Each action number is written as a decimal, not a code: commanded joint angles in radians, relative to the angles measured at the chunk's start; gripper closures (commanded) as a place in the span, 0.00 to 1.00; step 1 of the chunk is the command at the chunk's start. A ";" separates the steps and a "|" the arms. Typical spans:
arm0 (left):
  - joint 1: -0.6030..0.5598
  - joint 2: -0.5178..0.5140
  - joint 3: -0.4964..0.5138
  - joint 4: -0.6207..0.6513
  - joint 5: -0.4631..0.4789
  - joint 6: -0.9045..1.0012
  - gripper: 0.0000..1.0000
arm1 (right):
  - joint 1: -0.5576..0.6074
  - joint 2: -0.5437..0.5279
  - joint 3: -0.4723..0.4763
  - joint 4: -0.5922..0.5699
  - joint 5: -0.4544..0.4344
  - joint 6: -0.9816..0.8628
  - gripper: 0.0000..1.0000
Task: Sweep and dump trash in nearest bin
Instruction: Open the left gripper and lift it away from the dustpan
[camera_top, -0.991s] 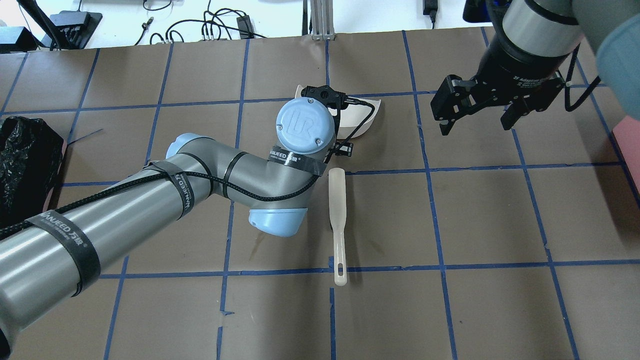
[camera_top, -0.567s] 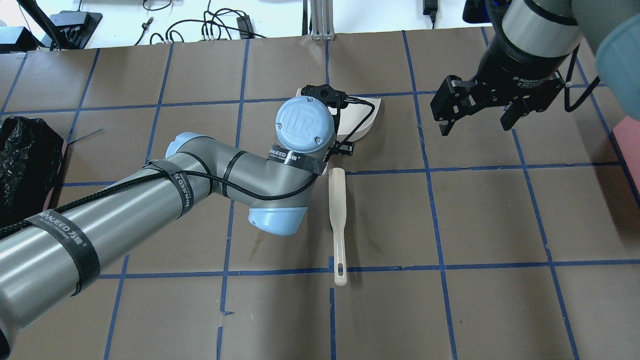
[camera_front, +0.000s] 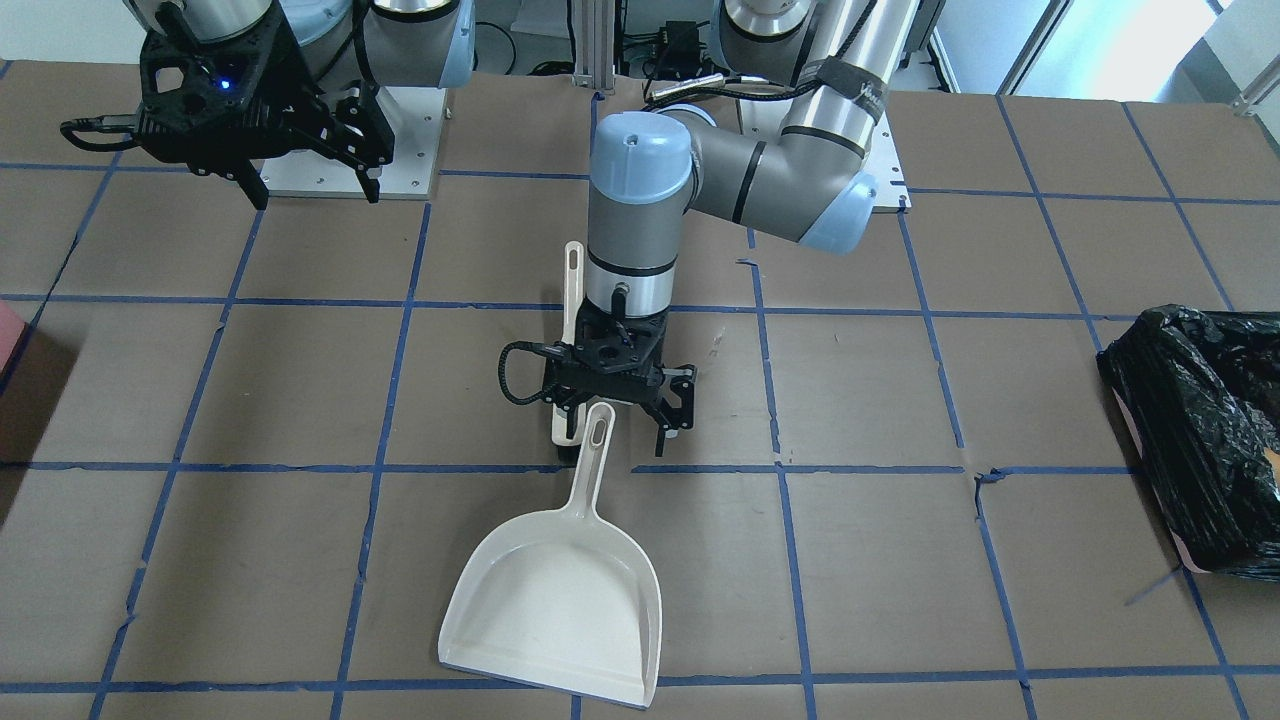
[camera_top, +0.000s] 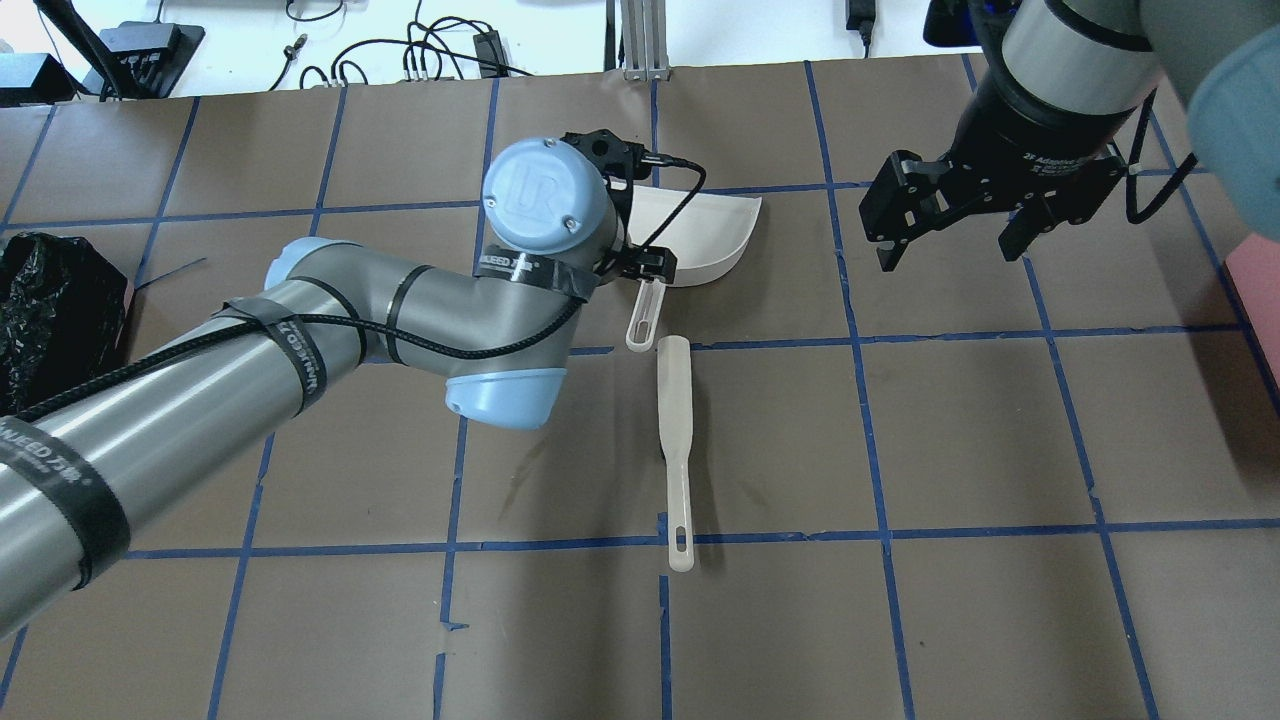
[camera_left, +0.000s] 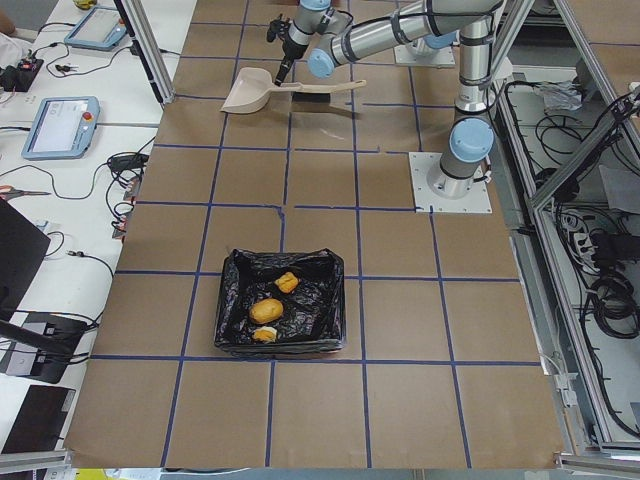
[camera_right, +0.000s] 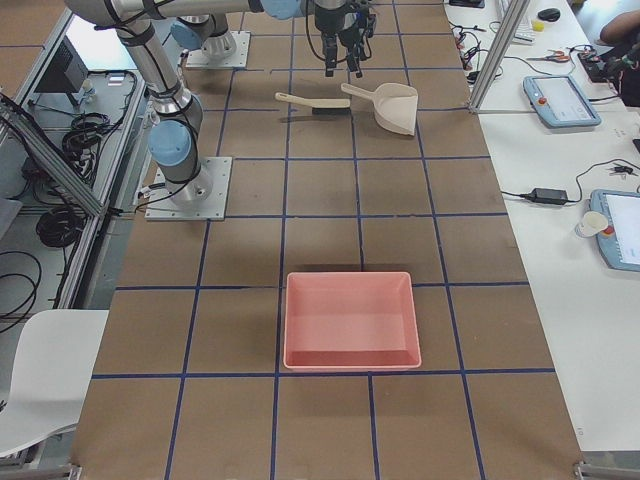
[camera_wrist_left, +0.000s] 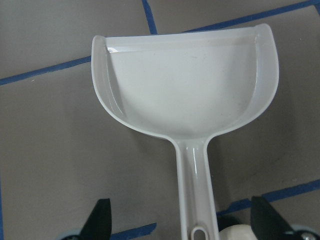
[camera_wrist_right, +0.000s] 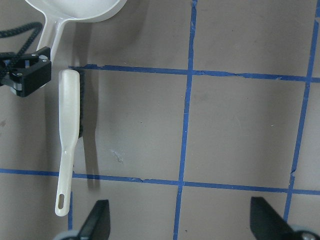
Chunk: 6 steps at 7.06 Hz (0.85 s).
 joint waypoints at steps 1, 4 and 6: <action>0.103 0.084 0.049 -0.293 -0.046 0.093 0.00 | 0.000 0.002 0.000 0.000 0.001 0.000 0.00; 0.179 0.179 0.260 -0.804 -0.046 0.099 0.00 | -0.001 0.000 0.000 0.000 0.002 0.000 0.00; 0.189 0.221 0.357 -0.975 -0.036 0.099 0.00 | 0.000 0.000 0.000 0.000 0.001 0.000 0.00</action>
